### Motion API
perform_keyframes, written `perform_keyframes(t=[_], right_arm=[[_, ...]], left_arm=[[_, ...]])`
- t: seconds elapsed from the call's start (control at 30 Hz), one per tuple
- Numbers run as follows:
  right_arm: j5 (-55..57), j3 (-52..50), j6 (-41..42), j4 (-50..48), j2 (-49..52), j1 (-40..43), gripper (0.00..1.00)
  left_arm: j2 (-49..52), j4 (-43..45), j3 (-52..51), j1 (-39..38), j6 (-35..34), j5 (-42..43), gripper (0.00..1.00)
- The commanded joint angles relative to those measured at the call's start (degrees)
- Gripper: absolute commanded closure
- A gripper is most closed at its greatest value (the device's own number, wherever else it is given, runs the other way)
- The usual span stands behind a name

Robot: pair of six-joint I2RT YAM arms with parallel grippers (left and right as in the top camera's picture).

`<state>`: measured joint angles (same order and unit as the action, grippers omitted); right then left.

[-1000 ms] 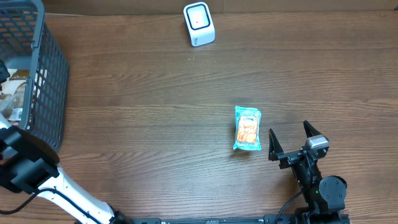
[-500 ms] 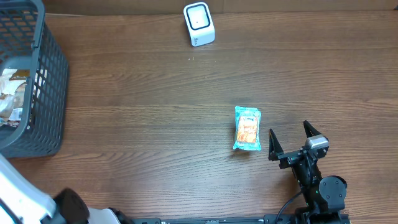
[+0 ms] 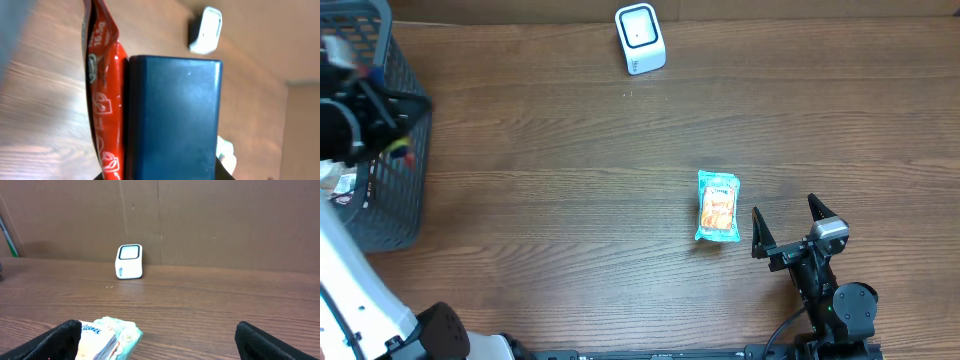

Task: Scan the item barcode
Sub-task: 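Lift the red snack bar and carry it toward the table center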

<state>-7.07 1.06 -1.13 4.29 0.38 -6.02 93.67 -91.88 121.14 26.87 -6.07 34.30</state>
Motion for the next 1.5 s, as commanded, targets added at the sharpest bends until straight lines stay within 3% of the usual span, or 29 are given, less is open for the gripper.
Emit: perform_keyframes(t=[0.0, 0.1, 0.3, 0.6, 0.9, 1.1, 1.13, 1.23, 1.47], right_arm=[[0.6, -0.6, -0.2, -0.2, -0.2, 0.1, 0.00], [0.6, -0.6, -0.2, -0.2, -0.2, 0.1, 0.00], [0.6, -0.6, -0.2, -0.2, -0.2, 0.1, 0.00], [0.6, -0.6, -0.2, -0.2, -0.2, 0.1, 0.00], [0.6, -0.6, -0.2, -0.2, -0.2, 0.1, 0.00], [0.6, -0.6, -0.2, -0.2, -0.2, 0.1, 0.00], [0.6, -0.6, -0.2, -0.2, -0.2, 0.1, 0.00], [0.6, -0.6, -0.2, -0.2, -0.2, 0.1, 0.00], [0.6, -0.6, -0.2, -0.2, -0.2, 0.1, 0.00]], left_arm=[[0.1, 0.1, -4.4, -6.9, 0.2, -3.1, 0.96], [0.1, 1.8, -9.9, -14.1, -2.6, -9.1, 0.96], [0.1, 10.2, -23.2, -29.6, -18.2, -24.6, 0.96], [3.3, 33.3, -42.6, -52.8, -37.9, -36.7, 0.96], [16.0, 46.2, -44.9, -66.8, -41.7, -43.8, 0.96], [20.4, 49.0, -44.9, -68.5, -41.7, -45.7, 0.96], [20.9, 49.1, -44.9, -68.5, -41.7, -45.7, 0.94], [21.8, 49.3, -44.9, -68.4, -41.7, -45.5, 0.74], [23.5, 49.3, -44.9, -68.7, -40.2, -44.8, 0.55]])
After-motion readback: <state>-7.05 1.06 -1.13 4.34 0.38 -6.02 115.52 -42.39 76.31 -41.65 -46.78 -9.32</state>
